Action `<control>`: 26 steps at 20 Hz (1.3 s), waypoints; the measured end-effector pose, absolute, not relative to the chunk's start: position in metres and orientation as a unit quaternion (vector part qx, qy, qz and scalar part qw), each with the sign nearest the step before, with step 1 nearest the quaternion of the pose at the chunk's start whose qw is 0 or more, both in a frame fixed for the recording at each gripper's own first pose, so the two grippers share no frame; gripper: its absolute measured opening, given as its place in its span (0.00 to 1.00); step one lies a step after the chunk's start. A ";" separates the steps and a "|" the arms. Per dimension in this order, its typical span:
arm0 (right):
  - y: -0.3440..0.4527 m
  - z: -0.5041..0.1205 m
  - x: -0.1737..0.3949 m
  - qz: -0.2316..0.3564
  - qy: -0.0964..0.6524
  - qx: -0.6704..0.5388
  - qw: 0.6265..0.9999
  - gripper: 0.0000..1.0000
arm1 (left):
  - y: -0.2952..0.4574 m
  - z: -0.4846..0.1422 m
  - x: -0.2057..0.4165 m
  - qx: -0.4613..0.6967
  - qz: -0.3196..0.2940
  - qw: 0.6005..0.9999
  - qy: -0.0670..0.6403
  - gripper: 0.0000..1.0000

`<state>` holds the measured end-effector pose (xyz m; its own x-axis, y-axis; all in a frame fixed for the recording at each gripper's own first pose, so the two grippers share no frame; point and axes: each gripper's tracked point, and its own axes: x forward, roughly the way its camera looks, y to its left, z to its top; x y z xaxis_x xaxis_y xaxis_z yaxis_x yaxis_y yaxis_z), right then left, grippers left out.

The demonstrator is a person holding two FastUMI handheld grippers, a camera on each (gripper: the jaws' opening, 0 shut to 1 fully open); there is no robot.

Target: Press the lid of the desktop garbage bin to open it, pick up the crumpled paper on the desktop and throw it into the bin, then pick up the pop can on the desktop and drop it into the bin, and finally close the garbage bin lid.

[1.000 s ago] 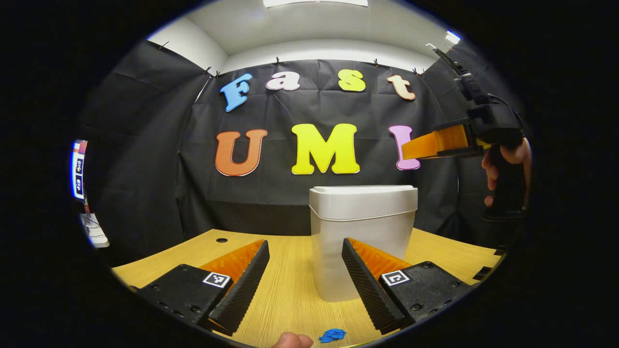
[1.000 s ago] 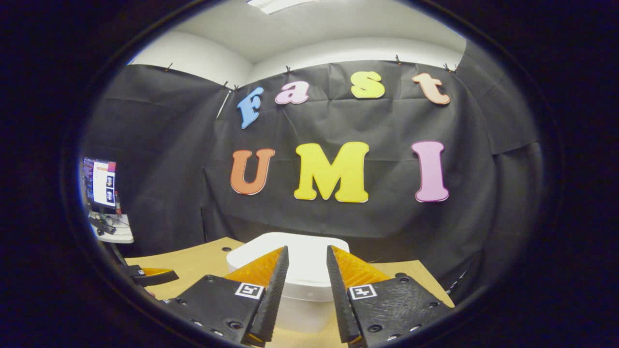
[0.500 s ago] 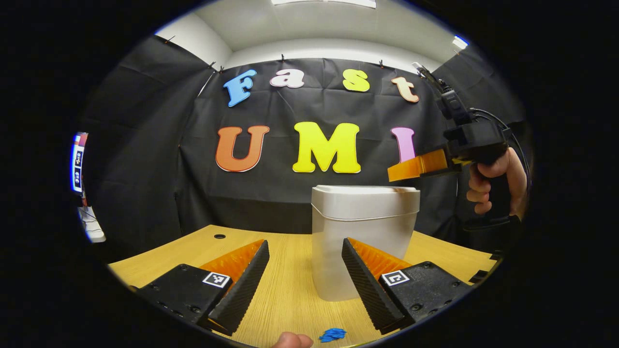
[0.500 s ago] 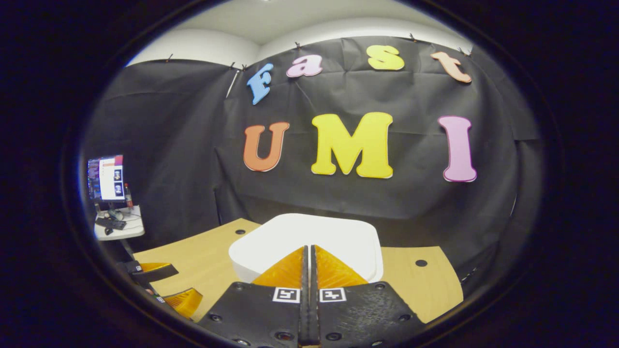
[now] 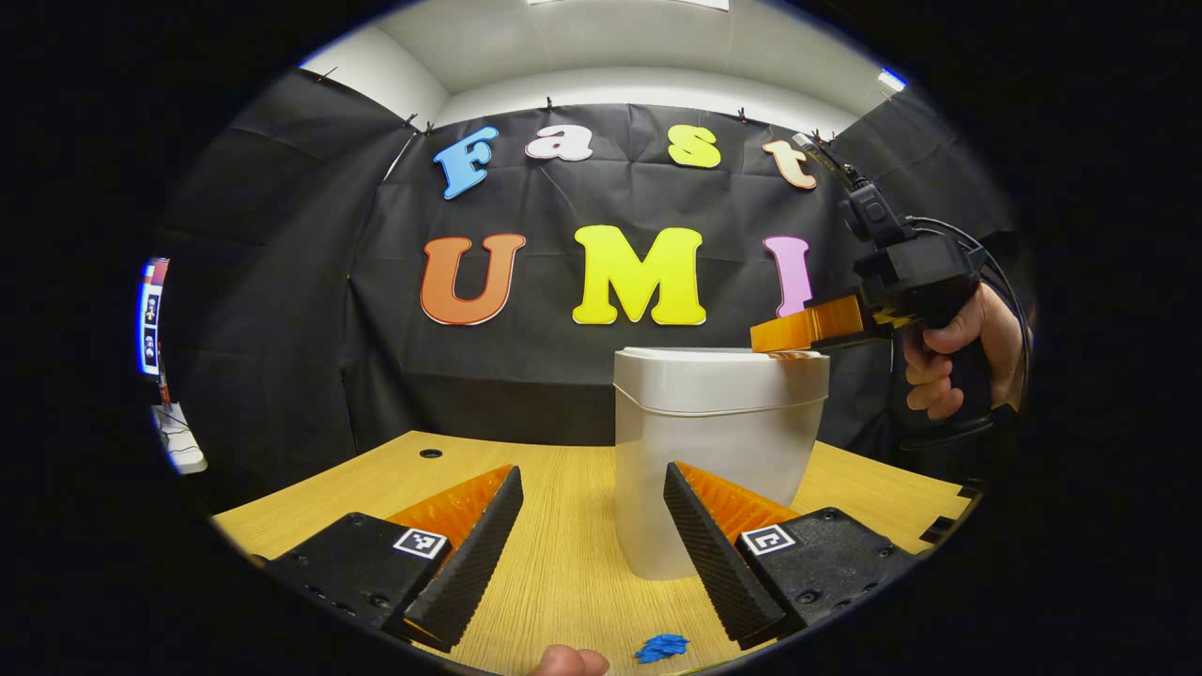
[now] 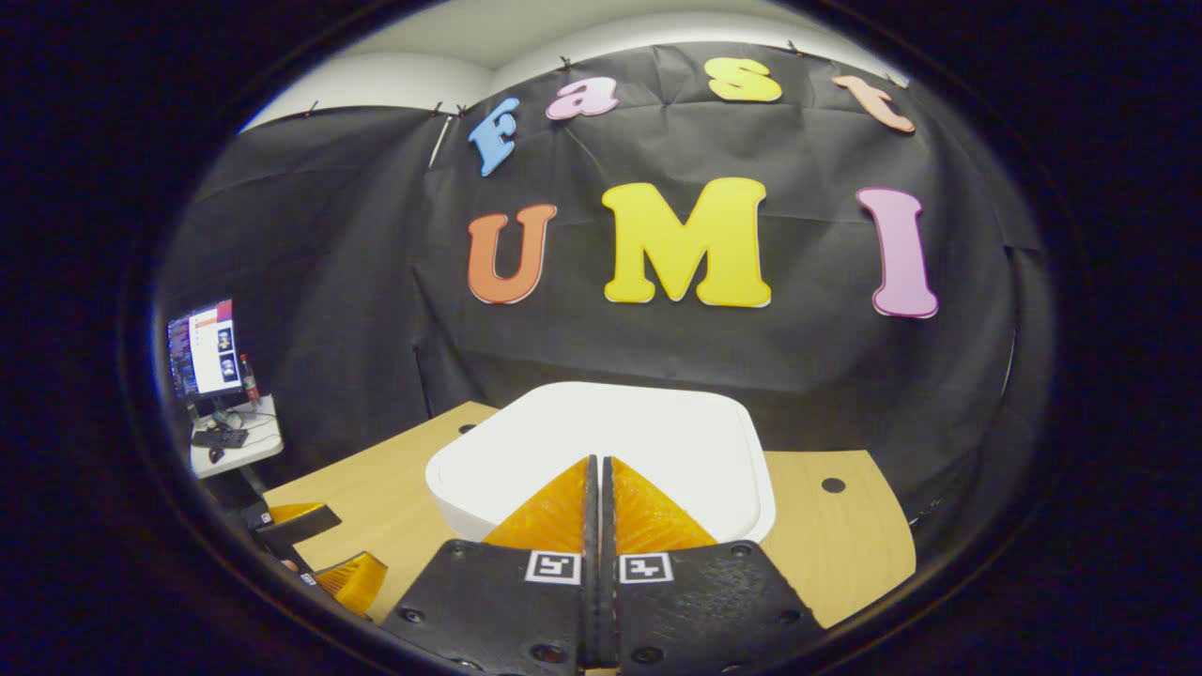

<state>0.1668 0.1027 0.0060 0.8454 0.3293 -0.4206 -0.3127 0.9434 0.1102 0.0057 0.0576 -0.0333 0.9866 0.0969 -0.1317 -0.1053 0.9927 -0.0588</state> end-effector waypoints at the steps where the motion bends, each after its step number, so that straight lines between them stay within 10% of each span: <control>1: 0.102 0.012 0.169 0.164 0.211 0.027 0.963 0.01 | 0.058 -0.032 0.004 -0.033 0.051 0.996 0.063 0.98; 3: 0.092 0.022 0.172 0.136 0.187 0.017 0.973 0.01 | 0.052 -0.029 0.003 -0.035 0.042 0.997 0.060 0.98; 5: 0.088 0.029 0.168 0.118 0.183 0.023 0.976 0.36 | 0.043 -0.029 0.002 -0.045 0.027 0.997 0.064 0.98; 6: 0.090 0.035 0.165 0.125 0.178 0.027 0.976 0.38 | 0.041 -0.027 0.002 -0.048 0.023 0.997 0.060 0.97; 9: 0.083 0.072 0.154 0.119 0.124 0.013 0.985 0.98 | 0.040 -0.023 0.002 -0.050 0.020 0.997 0.055 0.98; 26: 0.029 0.044 0.058 0.054 0.064 0.006 0.996 0.95 | 0.045 -0.023 0.000 -0.035 0.041 0.997 0.049 0.98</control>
<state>0.0580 0.0294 0.0442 0.9860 0.1079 -0.1272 -0.1063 0.9941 0.0191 0.0001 0.0451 -0.0233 0.9919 0.0777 -0.1002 -0.0845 0.9943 -0.0655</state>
